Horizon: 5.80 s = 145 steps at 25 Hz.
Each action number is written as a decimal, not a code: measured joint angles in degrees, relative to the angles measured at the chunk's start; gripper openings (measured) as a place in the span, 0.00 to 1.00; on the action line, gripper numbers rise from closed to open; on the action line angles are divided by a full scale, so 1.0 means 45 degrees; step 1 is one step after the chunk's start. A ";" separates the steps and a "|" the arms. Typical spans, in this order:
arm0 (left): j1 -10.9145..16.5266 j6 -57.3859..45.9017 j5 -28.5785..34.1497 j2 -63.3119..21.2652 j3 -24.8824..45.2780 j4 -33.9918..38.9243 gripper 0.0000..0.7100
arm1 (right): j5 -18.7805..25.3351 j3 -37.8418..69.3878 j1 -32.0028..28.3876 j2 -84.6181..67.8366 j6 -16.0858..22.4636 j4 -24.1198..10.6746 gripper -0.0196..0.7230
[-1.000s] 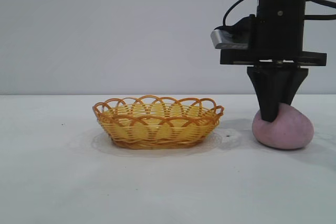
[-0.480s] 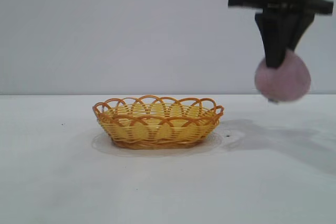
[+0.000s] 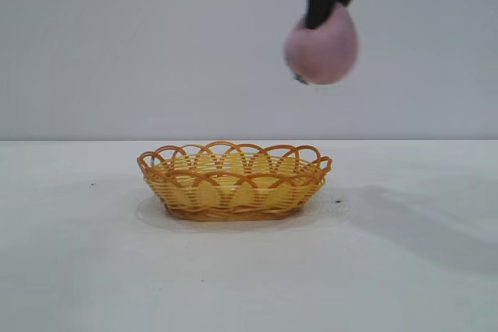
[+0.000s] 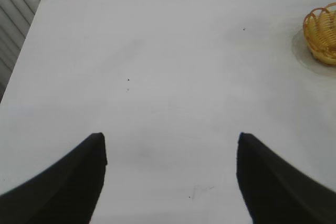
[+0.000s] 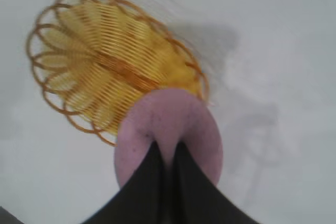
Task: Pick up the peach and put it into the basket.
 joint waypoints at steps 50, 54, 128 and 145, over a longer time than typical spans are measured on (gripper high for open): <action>0.0000 0.0000 0.0000 0.0000 0.0000 0.0000 0.65 | 0.0487 -0.1664 -0.1041 0.2384 0.0937 -0.0897 0.67; 0.0000 0.0000 0.0000 0.0000 0.0000 0.0000 0.65 | 0.0814 -0.1671 -0.2345 0.2384 0.1537 -0.1642 0.67; 0.0000 0.0000 0.0000 0.0000 0.0000 0.0000 0.65 | 0.0177 1.3607 -0.6093 -2.1706 0.2642 -0.2459 0.67; 0.0000 0.0000 0.0000 -0.0007 0.0000 0.0000 0.65 | -0.0201 1.4813 -0.6093 -2.4616 0.1737 -0.1957 0.53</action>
